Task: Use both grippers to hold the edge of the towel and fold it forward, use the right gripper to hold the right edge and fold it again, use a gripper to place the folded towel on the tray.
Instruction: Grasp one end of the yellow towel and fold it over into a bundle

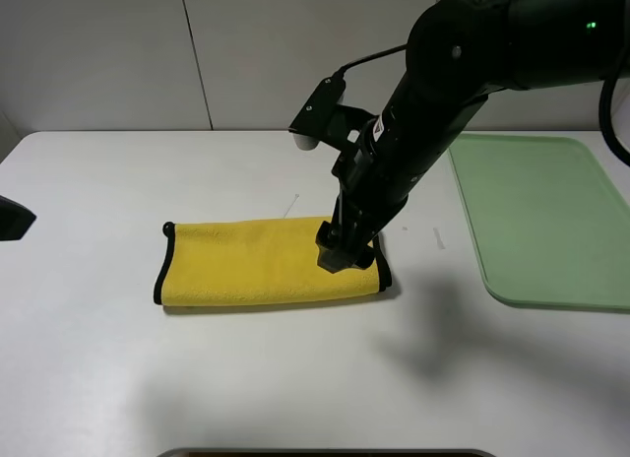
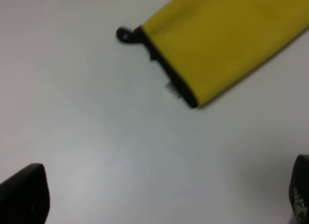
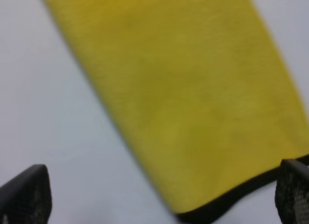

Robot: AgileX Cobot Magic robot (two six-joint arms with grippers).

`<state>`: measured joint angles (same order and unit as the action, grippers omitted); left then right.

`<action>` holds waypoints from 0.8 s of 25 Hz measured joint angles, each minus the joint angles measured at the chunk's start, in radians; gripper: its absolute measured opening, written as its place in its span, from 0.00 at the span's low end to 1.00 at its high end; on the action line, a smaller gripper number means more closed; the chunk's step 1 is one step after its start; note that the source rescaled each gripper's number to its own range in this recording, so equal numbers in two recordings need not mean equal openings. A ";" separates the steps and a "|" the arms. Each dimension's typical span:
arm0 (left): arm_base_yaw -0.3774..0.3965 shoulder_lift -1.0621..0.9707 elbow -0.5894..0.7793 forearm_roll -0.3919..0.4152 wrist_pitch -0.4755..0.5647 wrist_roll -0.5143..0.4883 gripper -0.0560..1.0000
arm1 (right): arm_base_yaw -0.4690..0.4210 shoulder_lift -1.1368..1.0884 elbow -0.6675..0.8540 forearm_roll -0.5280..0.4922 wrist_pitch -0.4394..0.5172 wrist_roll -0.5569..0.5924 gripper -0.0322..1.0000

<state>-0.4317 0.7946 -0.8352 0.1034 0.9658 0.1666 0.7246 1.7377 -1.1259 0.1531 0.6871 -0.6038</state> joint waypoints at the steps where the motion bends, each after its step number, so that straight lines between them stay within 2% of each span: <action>1: 0.000 -0.042 0.000 -0.023 0.009 0.000 1.00 | 0.000 0.000 0.000 0.015 0.020 0.000 1.00; 6: 0.000 -0.240 0.028 -0.103 0.072 -0.004 1.00 | 0.000 0.000 0.000 0.060 0.080 0.000 1.00; 13: 0.000 -0.527 0.189 -0.190 0.116 -0.084 1.00 | 0.000 0.000 0.000 0.172 0.096 0.000 1.00; 16: 0.000 -0.636 0.246 -0.200 0.110 -0.128 1.00 | 0.000 0.000 0.000 0.214 0.096 0.000 1.00; 20: 0.000 -0.737 0.292 -0.161 0.089 -0.173 1.00 | 0.000 0.000 0.000 0.245 0.097 0.006 1.00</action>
<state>-0.4317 0.0577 -0.5432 -0.0571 1.0545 -0.0060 0.7246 1.7377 -1.1259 0.3986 0.7839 -0.5975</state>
